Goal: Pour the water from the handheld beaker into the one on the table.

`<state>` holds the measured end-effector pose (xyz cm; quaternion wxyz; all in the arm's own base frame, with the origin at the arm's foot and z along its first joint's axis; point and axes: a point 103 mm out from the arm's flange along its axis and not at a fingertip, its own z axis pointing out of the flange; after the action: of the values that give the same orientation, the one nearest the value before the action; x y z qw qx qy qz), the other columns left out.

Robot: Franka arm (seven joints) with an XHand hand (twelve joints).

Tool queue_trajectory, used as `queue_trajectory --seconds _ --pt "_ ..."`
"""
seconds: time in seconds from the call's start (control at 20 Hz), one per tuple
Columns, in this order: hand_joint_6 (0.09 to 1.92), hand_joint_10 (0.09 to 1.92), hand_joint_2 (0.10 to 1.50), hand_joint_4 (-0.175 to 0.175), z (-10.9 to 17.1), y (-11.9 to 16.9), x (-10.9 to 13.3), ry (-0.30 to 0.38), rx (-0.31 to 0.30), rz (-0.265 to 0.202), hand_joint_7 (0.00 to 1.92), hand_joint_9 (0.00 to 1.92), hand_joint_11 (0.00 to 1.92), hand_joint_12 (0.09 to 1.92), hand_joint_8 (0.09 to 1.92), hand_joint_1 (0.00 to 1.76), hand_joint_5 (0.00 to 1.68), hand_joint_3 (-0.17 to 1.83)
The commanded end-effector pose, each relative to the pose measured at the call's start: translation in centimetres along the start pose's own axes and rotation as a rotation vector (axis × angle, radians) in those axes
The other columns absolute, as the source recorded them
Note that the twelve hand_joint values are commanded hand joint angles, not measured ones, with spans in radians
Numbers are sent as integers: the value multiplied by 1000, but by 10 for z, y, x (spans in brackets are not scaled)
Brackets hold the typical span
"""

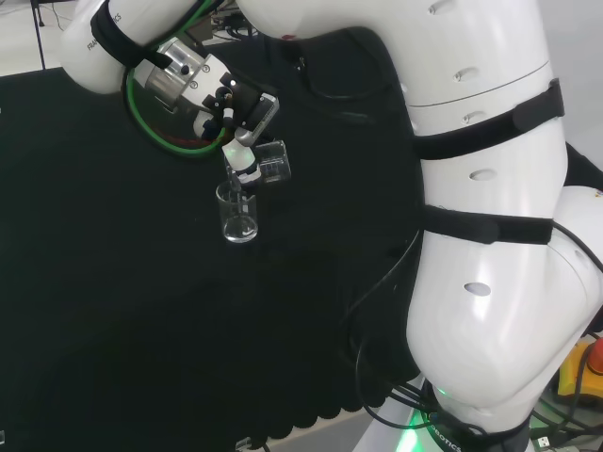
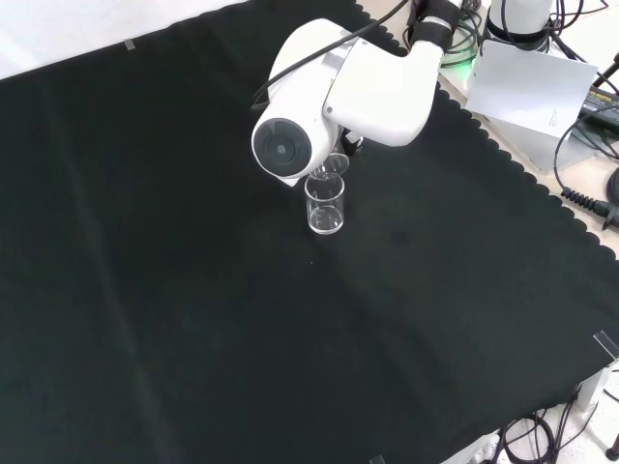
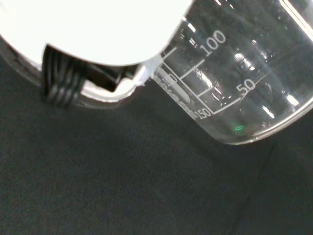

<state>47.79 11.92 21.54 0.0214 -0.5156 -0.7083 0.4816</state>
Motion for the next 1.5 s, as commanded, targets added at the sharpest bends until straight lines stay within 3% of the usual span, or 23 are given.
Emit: queue_trajectory --seconds 0.05,0.55,0.85,0.95,1.5 --pt "648 482 457 -175 -1 0 1 0 -2 5 1410 1551 1228 727 585 1451 1238 908" --pt "652 486 457 -175 2 0 -5 49 -43 -6 1409 1547 1228 729 590 1451 1237 909" --pt "655 489 458 -175 -6 -3 -4 26 -33 30 1407 1545 1228 730 593 1450 1235 907" --pt "657 489 459 -175 -7 -3 -2 40 -17 65 1407 1545 1228 730 593 1450 1234 907" --pt "665 488 460 -175 -2 -5 -5 117 -89 -41 1404 1543 1231 730 600 1450 1231 906"
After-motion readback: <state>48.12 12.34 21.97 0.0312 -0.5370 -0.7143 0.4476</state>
